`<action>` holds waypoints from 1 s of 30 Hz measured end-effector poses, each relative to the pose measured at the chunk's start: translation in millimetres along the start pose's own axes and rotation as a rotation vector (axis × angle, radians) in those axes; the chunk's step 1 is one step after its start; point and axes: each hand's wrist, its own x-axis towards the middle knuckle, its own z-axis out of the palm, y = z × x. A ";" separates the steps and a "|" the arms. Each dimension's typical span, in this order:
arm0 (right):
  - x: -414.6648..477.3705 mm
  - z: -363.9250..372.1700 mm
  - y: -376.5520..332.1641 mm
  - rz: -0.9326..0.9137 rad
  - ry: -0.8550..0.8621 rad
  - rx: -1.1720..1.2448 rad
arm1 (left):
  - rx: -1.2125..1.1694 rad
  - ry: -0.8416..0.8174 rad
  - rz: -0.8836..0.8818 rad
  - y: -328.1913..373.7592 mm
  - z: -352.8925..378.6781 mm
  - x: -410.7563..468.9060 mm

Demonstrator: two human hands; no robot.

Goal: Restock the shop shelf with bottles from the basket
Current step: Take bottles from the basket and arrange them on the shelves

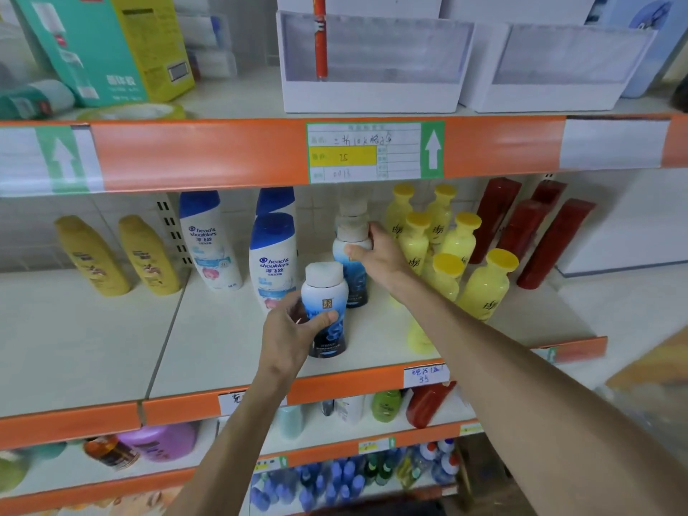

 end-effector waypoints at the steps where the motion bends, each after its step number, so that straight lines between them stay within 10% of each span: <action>1: 2.1 -2.2 -2.0 0.002 -0.007 -0.022 | -0.002 -0.006 0.001 -1.2 2.0 1.3; 30: 19.8 -15.4 -8.9 -0.052 0.010 -0.167 | 0.007 0.012 0.056 -6.3 -1.2 -9.8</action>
